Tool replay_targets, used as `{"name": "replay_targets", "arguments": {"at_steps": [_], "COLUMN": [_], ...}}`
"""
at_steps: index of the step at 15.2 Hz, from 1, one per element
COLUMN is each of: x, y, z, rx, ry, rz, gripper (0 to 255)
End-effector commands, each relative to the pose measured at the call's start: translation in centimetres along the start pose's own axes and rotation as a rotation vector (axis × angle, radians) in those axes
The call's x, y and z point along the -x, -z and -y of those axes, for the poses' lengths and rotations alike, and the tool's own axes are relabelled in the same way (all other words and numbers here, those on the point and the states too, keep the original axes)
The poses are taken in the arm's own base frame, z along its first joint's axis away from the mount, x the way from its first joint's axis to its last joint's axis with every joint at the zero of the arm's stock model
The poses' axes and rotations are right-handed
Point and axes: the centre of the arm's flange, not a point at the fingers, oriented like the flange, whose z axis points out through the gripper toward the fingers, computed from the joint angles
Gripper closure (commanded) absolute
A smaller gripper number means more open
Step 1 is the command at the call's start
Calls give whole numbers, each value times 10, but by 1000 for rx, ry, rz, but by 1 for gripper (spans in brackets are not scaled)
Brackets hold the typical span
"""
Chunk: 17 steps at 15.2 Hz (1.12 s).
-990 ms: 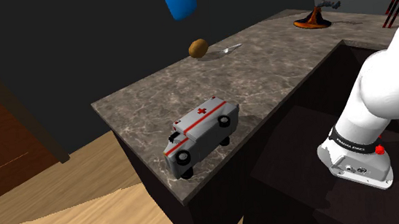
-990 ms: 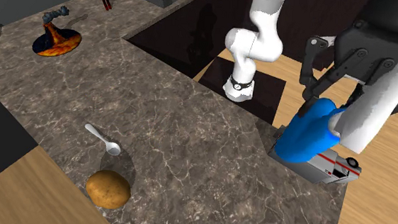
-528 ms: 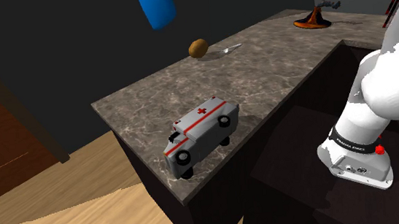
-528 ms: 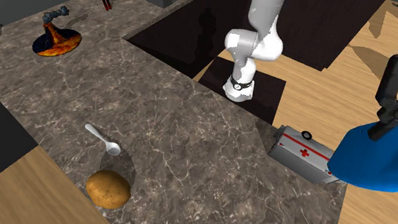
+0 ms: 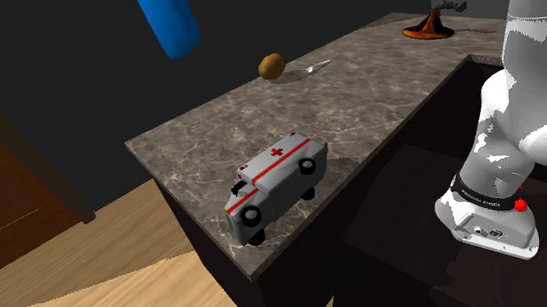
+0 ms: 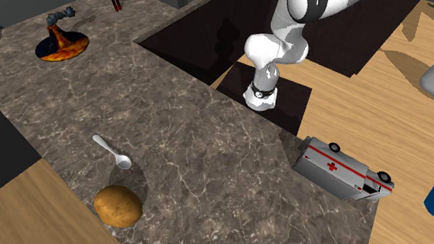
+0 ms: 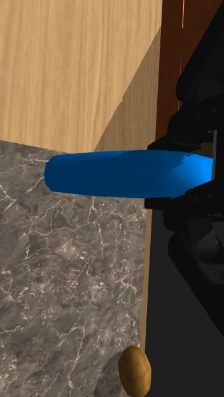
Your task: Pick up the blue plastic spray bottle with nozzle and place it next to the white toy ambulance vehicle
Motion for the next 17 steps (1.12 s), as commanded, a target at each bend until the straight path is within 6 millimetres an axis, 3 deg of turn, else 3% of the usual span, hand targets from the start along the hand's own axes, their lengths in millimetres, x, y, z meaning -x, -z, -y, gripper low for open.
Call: {"name": "replay_targets", "arguments": {"at_steps": [1, 17], "x": [7, 40], "y": [-3, -81], "z": [17, 18], "rx": [3, 3], "ry": [-6, -6], "rz": [1, 1], "gripper": [255, 255]}}
